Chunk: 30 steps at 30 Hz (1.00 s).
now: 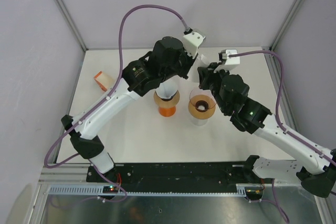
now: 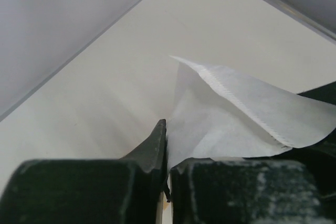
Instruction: Place the coffee filter in the dripper
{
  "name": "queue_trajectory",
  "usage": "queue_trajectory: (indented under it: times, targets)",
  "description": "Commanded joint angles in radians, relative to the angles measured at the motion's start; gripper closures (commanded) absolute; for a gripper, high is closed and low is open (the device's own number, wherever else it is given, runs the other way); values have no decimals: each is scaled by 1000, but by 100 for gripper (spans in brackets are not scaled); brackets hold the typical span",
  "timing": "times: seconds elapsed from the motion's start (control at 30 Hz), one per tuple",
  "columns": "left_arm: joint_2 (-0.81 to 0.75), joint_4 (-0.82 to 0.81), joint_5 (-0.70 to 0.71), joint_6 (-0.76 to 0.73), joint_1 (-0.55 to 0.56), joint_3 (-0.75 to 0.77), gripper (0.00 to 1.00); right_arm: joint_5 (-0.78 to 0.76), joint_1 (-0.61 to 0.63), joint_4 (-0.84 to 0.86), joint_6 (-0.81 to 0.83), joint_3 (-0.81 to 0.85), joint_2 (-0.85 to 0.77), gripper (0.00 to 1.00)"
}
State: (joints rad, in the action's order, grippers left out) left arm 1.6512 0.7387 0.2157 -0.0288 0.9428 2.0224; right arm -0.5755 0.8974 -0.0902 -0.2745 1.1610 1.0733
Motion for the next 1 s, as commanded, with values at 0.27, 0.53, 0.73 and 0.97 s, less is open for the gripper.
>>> queue_trajectory:
  times: [0.27, 0.53, 0.73, 0.97]
  targets:
    - [-31, -63, 115, -59, 5, -8, 100, -186, -24, 155, 46, -69, -78, 100]
    - [-32, -64, 123, -72, 5, -44, 87, -71, -54, 66, 53, -71, -73, 100]
    - [-66, -63, 8, -51, 5, -64, 56, 125, -183, -255, -30, -22, -83, 100]
    - [-127, -61, -139, -36, 6, -100, 36, 362, -274, -605, -60, 82, -63, 100]
